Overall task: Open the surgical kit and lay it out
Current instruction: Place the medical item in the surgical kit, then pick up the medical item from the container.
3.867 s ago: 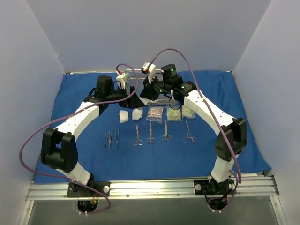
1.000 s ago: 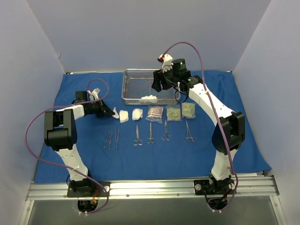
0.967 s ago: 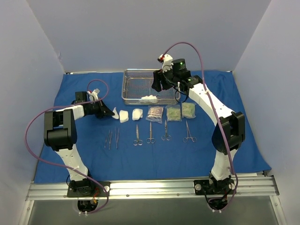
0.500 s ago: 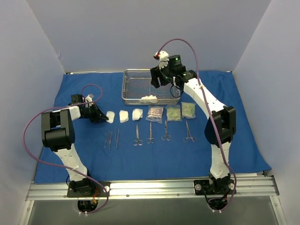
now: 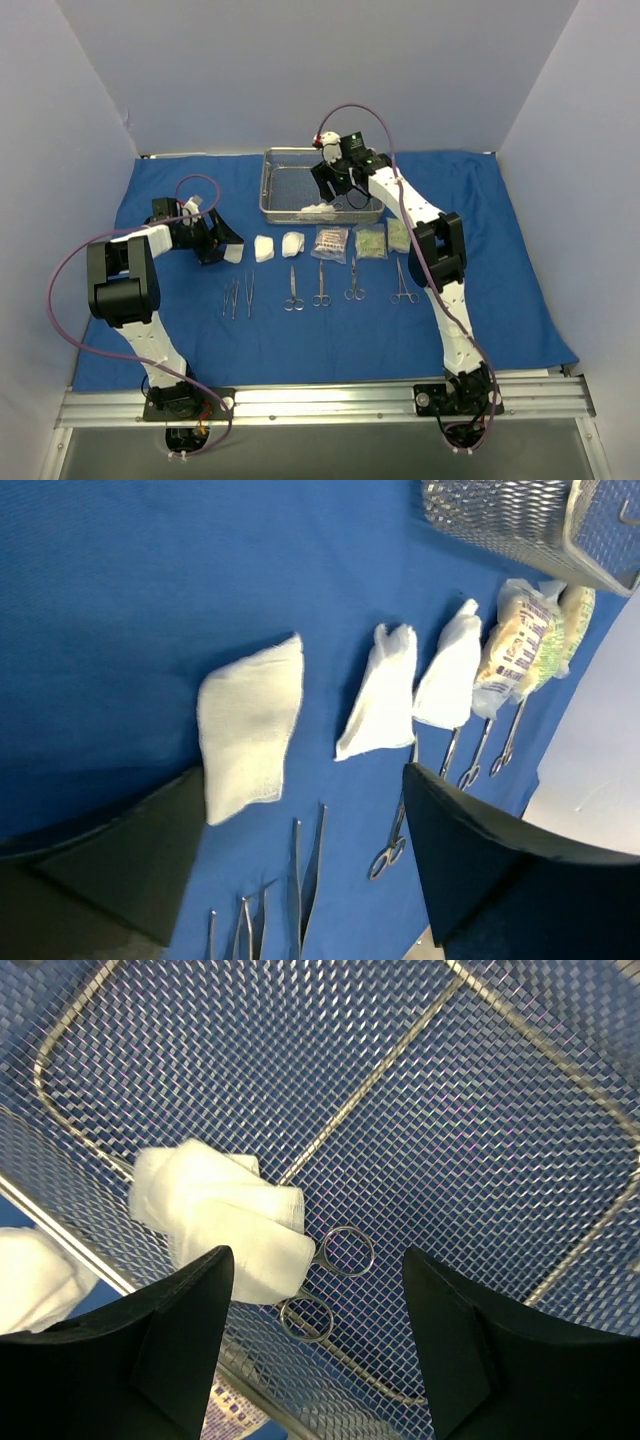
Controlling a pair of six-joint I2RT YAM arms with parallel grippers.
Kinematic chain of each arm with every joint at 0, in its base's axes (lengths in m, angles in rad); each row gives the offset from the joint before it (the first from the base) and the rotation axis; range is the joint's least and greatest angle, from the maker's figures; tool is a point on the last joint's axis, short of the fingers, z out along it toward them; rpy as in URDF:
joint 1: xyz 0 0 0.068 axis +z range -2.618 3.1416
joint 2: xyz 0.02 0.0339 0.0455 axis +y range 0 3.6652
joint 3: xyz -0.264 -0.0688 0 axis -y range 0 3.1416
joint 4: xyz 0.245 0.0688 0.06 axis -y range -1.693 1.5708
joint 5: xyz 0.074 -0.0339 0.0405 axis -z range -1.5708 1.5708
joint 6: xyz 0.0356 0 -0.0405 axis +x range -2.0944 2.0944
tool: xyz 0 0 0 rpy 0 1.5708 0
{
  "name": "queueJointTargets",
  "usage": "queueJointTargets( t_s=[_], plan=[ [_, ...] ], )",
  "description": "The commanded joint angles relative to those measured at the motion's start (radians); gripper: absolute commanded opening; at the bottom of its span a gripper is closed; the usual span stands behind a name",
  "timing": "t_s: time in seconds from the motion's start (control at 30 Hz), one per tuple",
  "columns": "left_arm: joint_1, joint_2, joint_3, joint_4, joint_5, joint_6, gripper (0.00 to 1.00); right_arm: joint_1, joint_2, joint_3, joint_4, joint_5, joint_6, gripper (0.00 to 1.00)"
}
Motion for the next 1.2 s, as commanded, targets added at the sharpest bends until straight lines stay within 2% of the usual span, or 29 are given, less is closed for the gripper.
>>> queueJointTargets(
  t_s=[0.0, 0.03, 0.07, 0.23, 0.47, 0.53, 0.73, 0.97, 1.03, 1.17],
  plan=[
    [0.009, -0.017, -0.004, -0.066, -0.13, 0.029, 1.0, 0.016, 0.033, 0.046, -0.036, 0.029, -0.019, 0.63],
    [0.009, -0.034, -0.001, -0.068, -0.132, 0.025, 0.95, 0.019, 0.042, 0.047, -0.038, 0.034, -0.018, 0.63],
    [0.009, -0.043, 0.0, -0.068, -0.13, 0.022, 0.94, 0.022, 0.05, 0.046, -0.036, 0.039, -0.018, 0.63],
    [0.005, -0.106, 0.012, -0.066, -0.153, -0.013, 0.94, 0.031, 0.095, 0.044, -0.01, 0.037, -0.005, 0.56],
    [-0.015, -0.152, -0.006, -0.034, -0.211, -0.058, 0.94, 0.034, 0.128, 0.046, 0.002, 0.017, 0.018, 0.52],
    [-0.018, -0.153, -0.003, -0.04, -0.222, -0.06, 0.94, 0.033, 0.139, 0.05, -0.004, 0.017, 0.027, 0.48],
    [-0.024, -0.17, 0.005, -0.042, -0.231, -0.064, 0.94, 0.01, 0.165, 0.096, -0.079, 0.011, 0.035, 0.45],
    [-0.024, -0.149, 0.031, -0.052, -0.239, -0.058, 0.94, -0.012, 0.194, 0.145, -0.205, -0.13, -0.045, 0.43],
    [-0.024, -0.137, 0.045, -0.057, -0.241, -0.056, 0.94, -0.018, 0.208, 0.155, -0.215, -0.141, -0.05, 0.39],
    [-0.024, -0.118, 0.069, -0.077, -0.256, -0.052, 0.94, -0.029, 0.224, 0.162, -0.228, -0.193, -0.071, 0.38]
  ],
)
